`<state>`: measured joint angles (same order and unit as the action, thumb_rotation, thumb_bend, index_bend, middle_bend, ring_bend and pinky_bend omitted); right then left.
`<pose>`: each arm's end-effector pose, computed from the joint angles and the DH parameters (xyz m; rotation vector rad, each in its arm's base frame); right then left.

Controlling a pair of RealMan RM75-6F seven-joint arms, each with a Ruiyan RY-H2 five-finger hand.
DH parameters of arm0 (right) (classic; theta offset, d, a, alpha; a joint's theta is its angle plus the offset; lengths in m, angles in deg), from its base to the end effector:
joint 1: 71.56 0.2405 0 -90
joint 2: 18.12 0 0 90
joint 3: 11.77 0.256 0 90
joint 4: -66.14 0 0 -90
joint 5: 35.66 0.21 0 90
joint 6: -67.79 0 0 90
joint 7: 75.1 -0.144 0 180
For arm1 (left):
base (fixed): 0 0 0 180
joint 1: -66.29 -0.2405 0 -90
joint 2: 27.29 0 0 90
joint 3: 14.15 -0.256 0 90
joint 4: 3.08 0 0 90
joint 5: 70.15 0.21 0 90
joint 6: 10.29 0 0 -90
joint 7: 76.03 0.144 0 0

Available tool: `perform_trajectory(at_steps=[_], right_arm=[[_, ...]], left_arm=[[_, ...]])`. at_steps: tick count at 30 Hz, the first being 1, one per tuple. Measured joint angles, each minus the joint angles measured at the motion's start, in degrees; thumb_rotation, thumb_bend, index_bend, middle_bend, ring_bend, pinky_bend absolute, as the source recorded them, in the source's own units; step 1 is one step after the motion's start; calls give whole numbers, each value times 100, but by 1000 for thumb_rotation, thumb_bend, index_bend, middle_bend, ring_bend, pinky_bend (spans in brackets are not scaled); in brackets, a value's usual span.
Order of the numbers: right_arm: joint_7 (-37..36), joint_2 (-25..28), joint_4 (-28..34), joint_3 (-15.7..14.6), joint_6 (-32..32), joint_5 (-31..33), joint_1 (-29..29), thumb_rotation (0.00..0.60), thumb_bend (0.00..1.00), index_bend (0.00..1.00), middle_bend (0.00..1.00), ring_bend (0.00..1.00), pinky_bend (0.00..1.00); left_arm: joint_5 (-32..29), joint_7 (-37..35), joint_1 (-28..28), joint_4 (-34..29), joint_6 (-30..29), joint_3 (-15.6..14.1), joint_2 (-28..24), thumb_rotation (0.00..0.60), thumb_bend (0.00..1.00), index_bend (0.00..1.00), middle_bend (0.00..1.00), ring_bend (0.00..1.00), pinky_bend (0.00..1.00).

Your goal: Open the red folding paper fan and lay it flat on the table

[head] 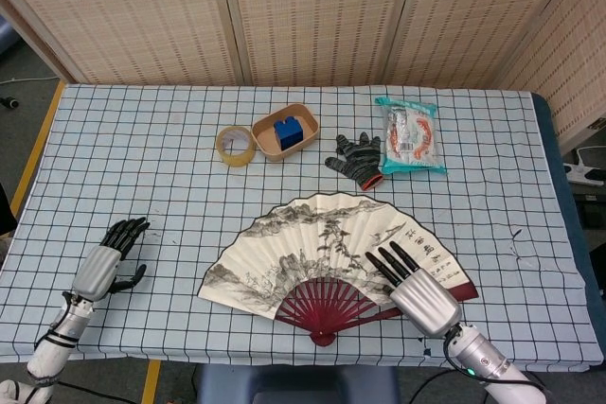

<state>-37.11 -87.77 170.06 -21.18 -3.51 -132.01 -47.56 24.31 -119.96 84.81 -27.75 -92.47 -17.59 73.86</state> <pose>-0.1997 -0.1914 0.0556 2.1154 -0.3851 0.7461 -0.3639 0.2649 0.0394 -1.6426 -1.0184 -1.1573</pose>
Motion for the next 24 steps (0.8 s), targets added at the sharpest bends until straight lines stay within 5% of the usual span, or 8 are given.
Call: perform_trajectory(at_steps=[5,13,18,24], right_arm=[[631,145,73,49,123,538,-166,600,134,0,0,0,0],[1395,504,357,101,641,1859,-293,600,62,0,0,0,0],[1017,572,333,101,1002,1927,-263,600,55,0,0,0,0],[-176,710,270,137,596,1467,-433,600,53,0,0,0,0]], left_arm=[[-123,3,2,-349,261,50,-322,600,449,0,0,0,52],[-22,-110,-16,-1873,-77,11,-1087,600,448,0,0,0,53],[96,145,-19,-2880,-241,-50,-1587,600,449,0,0,0,53],[142,394,-124,-3513,-593,-33,-1959,600,452,0,0,0,53]])
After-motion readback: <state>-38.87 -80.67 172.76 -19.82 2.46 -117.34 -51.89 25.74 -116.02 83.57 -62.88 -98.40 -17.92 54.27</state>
